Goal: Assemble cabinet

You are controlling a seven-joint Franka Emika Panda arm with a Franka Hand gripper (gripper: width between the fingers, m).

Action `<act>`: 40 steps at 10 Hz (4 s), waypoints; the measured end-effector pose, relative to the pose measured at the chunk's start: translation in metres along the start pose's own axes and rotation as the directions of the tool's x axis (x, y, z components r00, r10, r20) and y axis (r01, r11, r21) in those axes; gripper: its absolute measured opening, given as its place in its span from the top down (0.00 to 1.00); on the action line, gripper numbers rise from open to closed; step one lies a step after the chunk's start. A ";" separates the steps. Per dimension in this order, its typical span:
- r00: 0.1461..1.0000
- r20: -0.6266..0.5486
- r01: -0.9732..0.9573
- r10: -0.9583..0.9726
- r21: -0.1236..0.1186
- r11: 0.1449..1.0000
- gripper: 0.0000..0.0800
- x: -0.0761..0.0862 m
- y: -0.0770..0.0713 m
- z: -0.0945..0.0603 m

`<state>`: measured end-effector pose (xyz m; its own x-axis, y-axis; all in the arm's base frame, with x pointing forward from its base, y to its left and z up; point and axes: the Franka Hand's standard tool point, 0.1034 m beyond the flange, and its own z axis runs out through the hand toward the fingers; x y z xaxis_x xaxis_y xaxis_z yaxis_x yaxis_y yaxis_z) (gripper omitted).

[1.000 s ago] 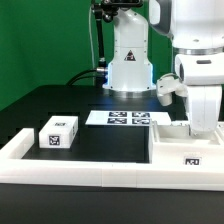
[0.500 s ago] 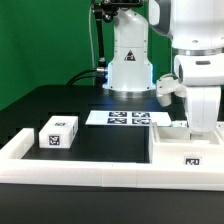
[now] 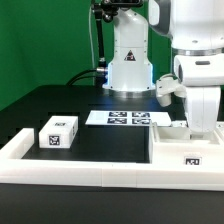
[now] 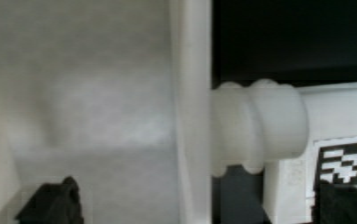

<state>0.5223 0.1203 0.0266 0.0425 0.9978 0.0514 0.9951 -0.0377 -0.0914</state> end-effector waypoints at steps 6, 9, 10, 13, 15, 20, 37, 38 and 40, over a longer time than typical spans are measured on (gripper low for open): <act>0.999 0.031 0.018 -0.017 -0.025 1.000 0.19 0.004 -0.021 -0.051; 0.999 0.036 0.038 -0.038 -0.011 0.999 0.19 0.020 -0.043 -0.056; 0.999 0.031 0.042 -0.042 -0.004 0.999 0.19 0.031 -0.051 -0.051; 1.000 0.016 -0.007 0.007 -0.024 1.000 0.19 0.043 -0.057 -0.047; 1.000 0.016 -0.010 0.010 -0.023 1.000 0.19 0.043 -0.057 -0.047; 1.000 -0.010 0.011 -0.011 -0.035 0.999 0.19 0.057 -0.077 -0.030; 0.998 -0.057 -0.019 0.019 0.002 1.000 0.92 0.059 -0.085 0.019; 0.998 -0.057 -0.019 0.019 0.002 1.000 0.92 0.059 -0.085 0.019; 0.998 -0.057 -0.019 0.019 0.002 1.000 0.92 0.059 -0.085 0.019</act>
Offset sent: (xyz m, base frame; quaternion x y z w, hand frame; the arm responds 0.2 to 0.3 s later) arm -0.0237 0.0051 0.0440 0.0180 -0.0132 -0.0137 0.9997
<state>0.4381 0.1831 0.0180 0.0670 0.9920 0.1066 0.9939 -0.0569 -0.0946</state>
